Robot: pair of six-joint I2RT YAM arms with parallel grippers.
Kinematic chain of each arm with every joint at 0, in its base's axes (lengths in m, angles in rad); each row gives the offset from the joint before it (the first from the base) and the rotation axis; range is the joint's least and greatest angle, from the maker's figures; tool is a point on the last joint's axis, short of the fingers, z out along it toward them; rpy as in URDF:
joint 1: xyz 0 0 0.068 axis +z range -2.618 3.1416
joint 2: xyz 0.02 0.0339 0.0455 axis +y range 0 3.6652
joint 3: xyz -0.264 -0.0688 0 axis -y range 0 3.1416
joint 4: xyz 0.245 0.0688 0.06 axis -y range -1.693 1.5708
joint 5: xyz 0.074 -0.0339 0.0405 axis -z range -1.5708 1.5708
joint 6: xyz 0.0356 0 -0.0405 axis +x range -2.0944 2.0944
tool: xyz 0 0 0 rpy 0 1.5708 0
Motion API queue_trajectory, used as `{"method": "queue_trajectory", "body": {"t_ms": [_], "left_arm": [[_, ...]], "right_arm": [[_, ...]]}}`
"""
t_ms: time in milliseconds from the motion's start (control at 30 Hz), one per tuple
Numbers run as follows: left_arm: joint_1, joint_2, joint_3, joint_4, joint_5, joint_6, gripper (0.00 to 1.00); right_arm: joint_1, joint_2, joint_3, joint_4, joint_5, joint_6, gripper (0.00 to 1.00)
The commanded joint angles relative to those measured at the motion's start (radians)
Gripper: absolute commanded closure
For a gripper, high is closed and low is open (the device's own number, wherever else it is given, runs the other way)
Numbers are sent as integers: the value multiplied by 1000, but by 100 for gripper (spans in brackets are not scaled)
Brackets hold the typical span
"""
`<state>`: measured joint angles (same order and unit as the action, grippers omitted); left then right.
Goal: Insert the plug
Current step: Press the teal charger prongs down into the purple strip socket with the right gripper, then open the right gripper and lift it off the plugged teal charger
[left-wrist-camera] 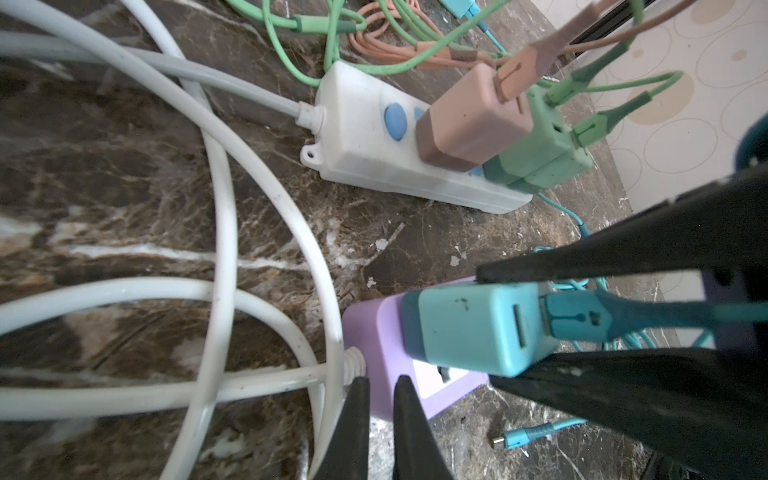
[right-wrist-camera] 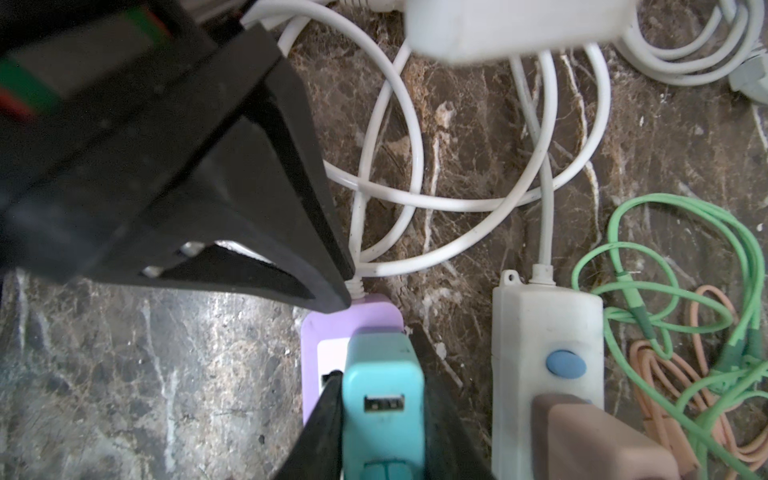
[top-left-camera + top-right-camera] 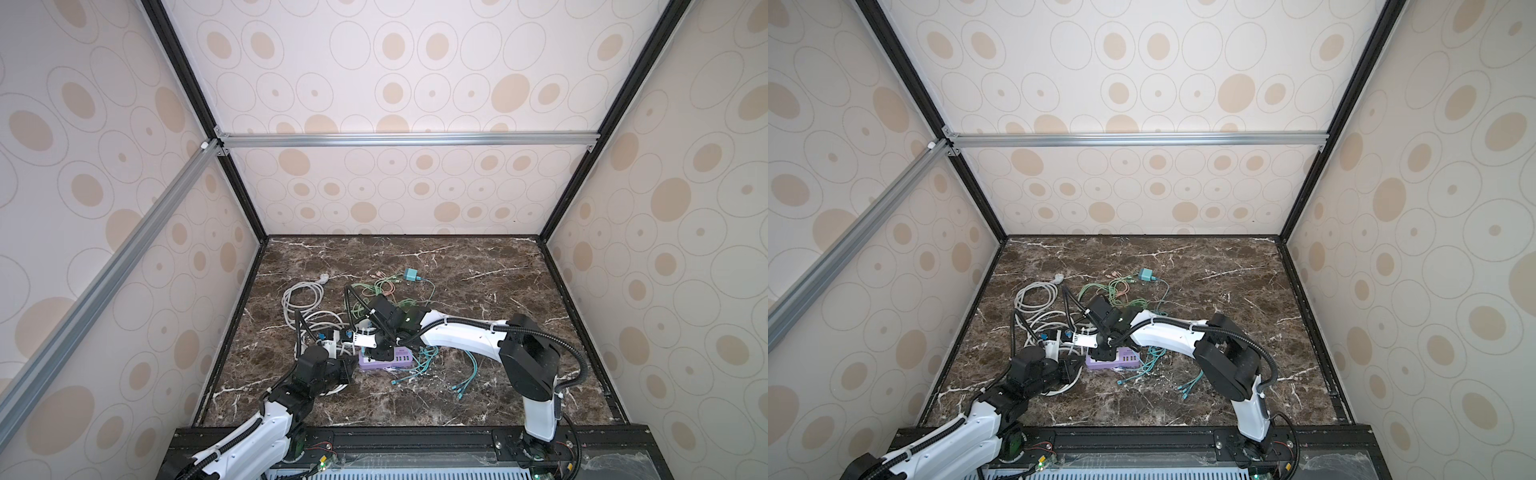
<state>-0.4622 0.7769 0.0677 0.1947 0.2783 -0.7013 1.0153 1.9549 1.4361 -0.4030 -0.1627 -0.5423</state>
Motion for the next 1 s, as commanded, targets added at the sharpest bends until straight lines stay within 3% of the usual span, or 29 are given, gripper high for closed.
{"method": "queue_trajectory", "body": {"t_ms": [0,133,467,967], "left_arm": [[-3,-17,1,-18,-9,8,86],[-3,-27,4,-17,-4,3,86],[-2,-35,22,-19,2,7,88],[-2,-32,67,-38,-8,13,88]], "right_arm": [[-2,12,4,-47,14,41,63],[-3,-29,-35,-2,19,130,52],[-3,-119,-125,38,-23,262,36],[0,-213,-183,-52,-220,306,32]]}}
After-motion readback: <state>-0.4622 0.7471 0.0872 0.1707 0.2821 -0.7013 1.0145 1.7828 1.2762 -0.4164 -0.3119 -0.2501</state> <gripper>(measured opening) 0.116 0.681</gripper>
